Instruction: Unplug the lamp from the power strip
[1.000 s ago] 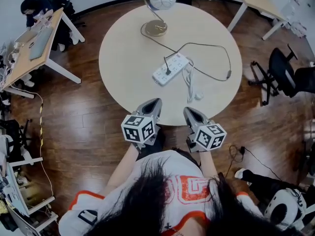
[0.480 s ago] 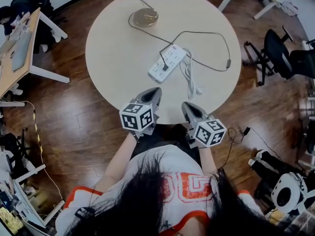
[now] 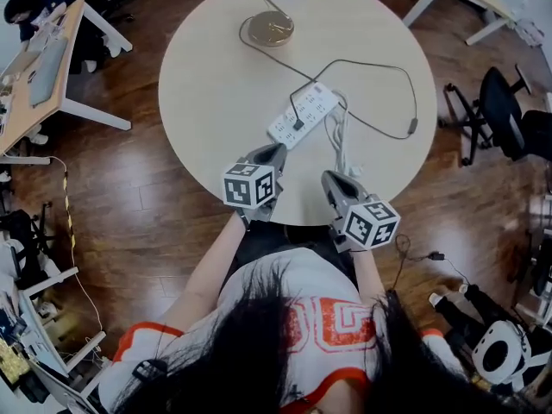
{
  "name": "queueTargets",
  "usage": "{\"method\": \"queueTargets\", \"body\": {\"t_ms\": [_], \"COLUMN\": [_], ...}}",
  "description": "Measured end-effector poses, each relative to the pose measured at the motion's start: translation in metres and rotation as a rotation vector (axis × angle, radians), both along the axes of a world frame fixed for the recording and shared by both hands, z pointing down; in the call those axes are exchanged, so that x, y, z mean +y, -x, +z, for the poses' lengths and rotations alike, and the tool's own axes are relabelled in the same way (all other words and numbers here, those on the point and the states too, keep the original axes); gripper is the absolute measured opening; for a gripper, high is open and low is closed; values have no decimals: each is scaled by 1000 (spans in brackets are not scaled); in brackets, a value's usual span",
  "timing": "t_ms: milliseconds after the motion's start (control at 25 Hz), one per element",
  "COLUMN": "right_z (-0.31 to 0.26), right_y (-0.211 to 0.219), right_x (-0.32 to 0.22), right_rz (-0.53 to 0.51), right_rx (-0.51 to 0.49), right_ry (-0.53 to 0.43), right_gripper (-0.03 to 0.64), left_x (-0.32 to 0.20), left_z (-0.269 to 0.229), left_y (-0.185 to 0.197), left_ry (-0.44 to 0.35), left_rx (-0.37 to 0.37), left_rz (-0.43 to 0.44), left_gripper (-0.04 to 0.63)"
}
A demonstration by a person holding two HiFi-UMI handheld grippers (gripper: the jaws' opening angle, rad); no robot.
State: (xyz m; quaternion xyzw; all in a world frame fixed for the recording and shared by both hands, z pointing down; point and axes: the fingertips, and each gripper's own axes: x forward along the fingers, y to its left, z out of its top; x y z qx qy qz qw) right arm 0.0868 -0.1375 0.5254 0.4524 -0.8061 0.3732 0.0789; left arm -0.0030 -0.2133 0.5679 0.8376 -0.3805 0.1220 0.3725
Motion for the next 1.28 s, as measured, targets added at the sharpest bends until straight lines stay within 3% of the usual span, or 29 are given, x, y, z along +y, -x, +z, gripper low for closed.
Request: {"method": "queueTargets", "body": {"t_ms": [280, 520, 840, 1120, 1280], "right_z": [9, 18, 31, 58, 71], "right_y": [-1, 2, 15, 28, 38], "right_x": [-25, -48, -83, -99, -106], "right_rz": [-107, -232, -320, -433, -509], "right_rx": [46, 171, 318, 473, 547], "right_ry": [-7, -40, -95, -113, -130], "right_gripper": [2, 2, 2, 2, 3], "left_x": [-26, -44, -50, -49, -49], "left_z": [30, 54, 76, 76, 75], "left_y": [-14, -16, -9, -9, -10], "left_ry": [9, 49, 89, 107, 142], "left_rx": [-101, -161, -243, -204, -213], "left_rz": [-12, -67, -76, -127, -107], "left_gripper": [0, 0, 0, 0, 0]}}
